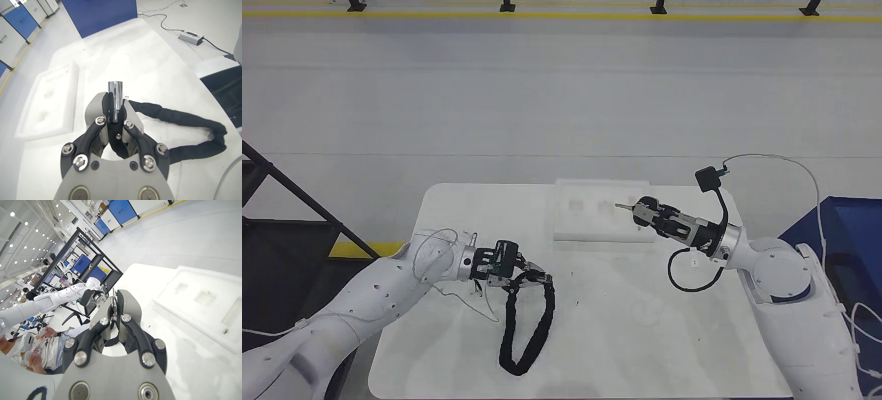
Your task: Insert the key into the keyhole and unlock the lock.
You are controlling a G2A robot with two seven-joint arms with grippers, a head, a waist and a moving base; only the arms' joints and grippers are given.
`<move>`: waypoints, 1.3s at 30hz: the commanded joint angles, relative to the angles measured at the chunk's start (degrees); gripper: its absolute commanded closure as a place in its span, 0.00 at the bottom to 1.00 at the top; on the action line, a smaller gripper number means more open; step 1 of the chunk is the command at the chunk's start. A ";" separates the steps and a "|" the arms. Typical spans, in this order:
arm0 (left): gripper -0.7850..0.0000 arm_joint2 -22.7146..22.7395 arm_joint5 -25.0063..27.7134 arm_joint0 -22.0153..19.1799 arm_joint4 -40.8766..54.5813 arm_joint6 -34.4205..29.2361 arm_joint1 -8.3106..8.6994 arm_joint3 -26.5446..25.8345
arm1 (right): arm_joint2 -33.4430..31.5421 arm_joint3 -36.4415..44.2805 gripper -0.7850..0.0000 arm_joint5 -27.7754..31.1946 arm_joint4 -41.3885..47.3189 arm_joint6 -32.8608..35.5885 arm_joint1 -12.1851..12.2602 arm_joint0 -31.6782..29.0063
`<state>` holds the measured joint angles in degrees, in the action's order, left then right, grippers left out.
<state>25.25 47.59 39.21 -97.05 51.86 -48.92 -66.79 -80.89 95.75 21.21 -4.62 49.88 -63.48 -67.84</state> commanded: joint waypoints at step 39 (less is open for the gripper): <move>1.00 12.75 -17.70 10.90 13.96 -19.33 2.26 -24.53 | 1.91 23.88 1.00 -25.49 -8.08 10.47 2.00 -5.42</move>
<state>37.75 30.36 49.73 -83.20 33.05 -46.62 -91.07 -78.83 118.99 -3.44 -12.57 59.99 -61.55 -73.11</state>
